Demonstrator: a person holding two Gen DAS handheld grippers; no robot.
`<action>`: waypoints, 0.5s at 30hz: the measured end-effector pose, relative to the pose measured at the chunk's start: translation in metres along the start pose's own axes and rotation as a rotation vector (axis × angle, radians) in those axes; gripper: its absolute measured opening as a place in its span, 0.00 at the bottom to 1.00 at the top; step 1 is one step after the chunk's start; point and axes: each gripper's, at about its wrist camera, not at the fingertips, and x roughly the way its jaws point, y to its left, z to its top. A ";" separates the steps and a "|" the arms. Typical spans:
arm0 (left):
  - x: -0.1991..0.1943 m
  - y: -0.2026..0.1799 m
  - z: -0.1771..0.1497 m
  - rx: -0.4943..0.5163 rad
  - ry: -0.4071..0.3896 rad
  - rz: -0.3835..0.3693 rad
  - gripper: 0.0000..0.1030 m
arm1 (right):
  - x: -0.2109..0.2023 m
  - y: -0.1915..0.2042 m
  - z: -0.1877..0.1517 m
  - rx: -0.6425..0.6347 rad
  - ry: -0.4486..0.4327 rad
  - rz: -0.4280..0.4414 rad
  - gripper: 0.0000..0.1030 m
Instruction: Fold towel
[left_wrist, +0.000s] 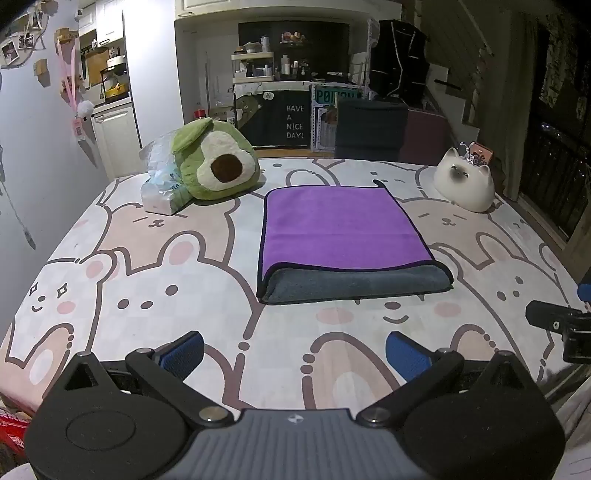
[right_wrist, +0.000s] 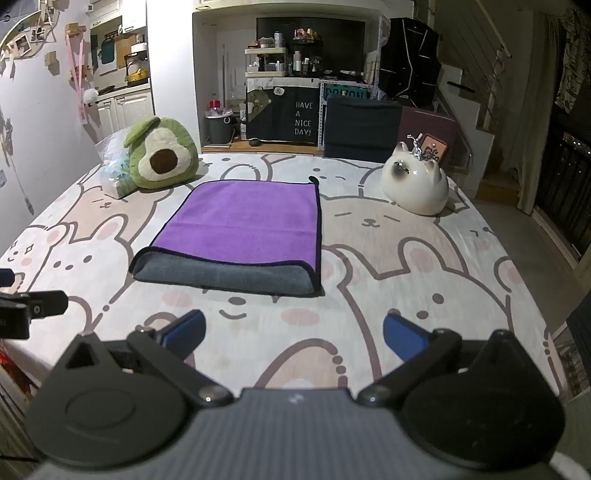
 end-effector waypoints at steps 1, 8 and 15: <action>0.000 0.000 0.000 -0.001 0.000 -0.001 1.00 | 0.000 0.000 0.000 -0.002 0.000 -0.002 1.00; 0.000 0.000 0.000 0.004 0.001 0.004 1.00 | 0.000 0.003 0.000 0.000 0.001 -0.002 1.00; 0.000 0.000 0.000 0.005 0.000 0.004 1.00 | 0.000 0.000 0.000 0.003 0.001 0.003 1.00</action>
